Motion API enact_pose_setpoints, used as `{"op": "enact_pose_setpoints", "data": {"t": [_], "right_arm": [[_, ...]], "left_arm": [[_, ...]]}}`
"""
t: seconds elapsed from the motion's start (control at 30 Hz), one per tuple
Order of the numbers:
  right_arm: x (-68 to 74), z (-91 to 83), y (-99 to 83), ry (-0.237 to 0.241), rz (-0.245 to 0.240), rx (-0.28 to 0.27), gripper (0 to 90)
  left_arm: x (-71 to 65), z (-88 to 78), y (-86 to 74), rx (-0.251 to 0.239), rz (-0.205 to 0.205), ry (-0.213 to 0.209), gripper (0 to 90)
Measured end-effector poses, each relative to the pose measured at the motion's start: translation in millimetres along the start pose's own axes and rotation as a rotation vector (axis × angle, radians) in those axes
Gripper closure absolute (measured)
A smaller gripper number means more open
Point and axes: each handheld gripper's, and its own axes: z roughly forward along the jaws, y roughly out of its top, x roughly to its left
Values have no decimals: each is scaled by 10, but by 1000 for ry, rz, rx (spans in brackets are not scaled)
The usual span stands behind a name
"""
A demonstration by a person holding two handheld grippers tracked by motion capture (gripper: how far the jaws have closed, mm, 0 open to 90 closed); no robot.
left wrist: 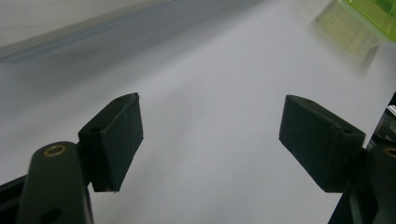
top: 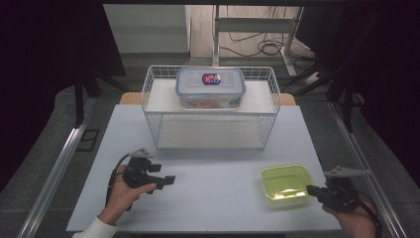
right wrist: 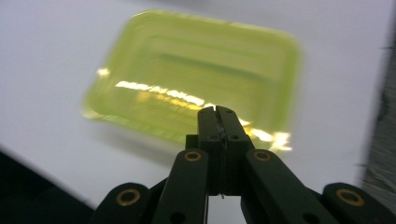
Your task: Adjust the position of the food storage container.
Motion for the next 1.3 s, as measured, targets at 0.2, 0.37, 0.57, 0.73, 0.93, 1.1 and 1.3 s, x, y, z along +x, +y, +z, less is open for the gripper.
{"op": "enact_pose_setpoints", "data": {"t": [0.2,0.37,0.57,0.73,0.93,1.1,1.3], "right_arm": [[-336,169,64,-80,74,15,890],[-505,358,21,-125,111,48,890],[-482,458,27,-139,101,64,890],[-432,500,55,-122,96,71,890],[-316,540,83,-74,79,79,890],[-150,578,97,-36,49,87,890],[61,624,77,0,15,106,890]], "left_arm": [[-5,8,8,1,2,0,215],[3,5,6,1,3,0,214],[0,10,1,2,5,1,213],[10,-15,1,-8,0,0,213],[21,-8,-1,-5,-1,2,213],[28,-4,-9,-1,1,4,212],[25,5,-16,1,3,2,211]]}}
